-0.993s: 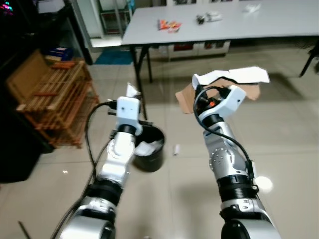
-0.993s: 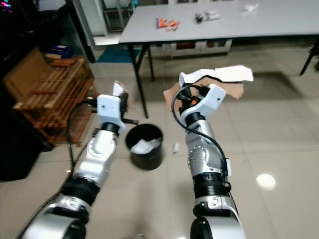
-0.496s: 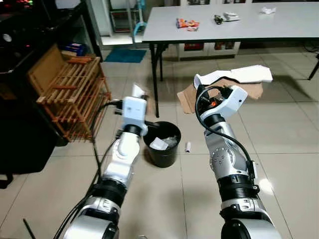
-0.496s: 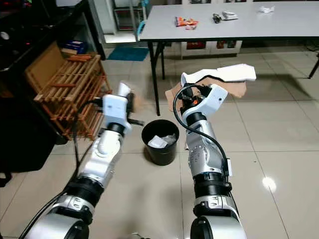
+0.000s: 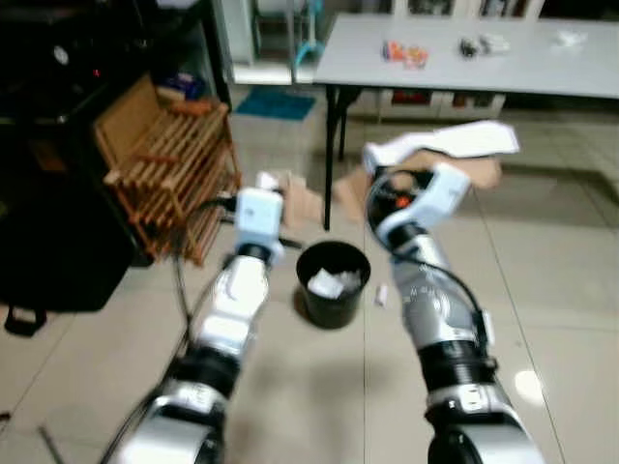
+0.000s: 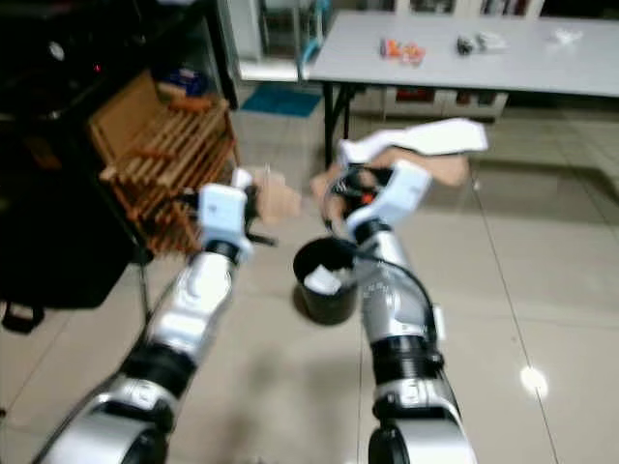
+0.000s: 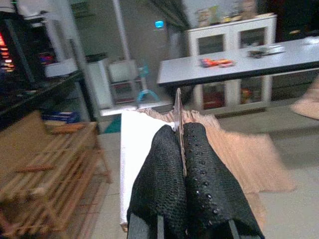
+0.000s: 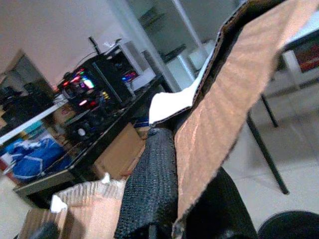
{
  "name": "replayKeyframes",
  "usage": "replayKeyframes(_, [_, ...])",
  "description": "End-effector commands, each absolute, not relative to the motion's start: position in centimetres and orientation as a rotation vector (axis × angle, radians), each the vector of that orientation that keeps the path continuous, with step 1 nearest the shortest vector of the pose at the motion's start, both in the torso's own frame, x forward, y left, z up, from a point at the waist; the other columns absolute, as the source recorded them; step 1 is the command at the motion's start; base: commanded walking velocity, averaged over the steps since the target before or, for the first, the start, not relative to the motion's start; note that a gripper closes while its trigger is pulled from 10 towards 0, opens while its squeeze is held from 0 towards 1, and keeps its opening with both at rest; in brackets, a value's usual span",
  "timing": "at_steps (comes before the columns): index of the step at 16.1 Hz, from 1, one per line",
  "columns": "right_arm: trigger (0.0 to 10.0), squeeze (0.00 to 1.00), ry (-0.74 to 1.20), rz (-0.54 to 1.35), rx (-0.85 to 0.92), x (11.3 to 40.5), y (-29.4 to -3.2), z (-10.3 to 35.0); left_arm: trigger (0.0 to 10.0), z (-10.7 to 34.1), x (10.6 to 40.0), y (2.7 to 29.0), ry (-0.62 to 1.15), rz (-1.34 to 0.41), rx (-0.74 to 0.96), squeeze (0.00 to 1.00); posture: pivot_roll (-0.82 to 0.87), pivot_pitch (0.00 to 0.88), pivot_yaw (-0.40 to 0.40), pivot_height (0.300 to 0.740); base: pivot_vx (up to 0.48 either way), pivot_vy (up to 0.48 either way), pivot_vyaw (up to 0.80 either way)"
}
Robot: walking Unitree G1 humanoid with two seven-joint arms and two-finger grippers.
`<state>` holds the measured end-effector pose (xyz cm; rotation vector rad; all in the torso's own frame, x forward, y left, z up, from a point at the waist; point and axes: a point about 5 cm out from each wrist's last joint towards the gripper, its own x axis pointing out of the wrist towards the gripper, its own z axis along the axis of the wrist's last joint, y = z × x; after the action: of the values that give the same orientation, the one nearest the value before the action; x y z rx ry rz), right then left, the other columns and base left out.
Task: Picking trash to rubbish bin
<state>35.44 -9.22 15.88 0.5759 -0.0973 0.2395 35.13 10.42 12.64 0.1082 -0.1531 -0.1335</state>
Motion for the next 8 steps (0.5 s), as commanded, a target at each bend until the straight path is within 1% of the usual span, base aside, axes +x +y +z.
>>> replayKeyframes(1, [10.0,0.0,-0.102,0.221,0.593,35.6,-9.48,16.08,10.0,12.6,35.15,9.84,-0.144,-0.138,0.102,0.0,0.04,0.0,0.081,0.74,0.394,0.0,0.0])
replayKeyframes(8, [10.0,0.0,-0.095,0.226,0.603,35.65,-9.33,16.03,10.0,12.5,35.16,9.74,-0.136,-0.151,0.11,0.0,0.04,0.0,0.082,0.74,0.396,0.0,0.0])
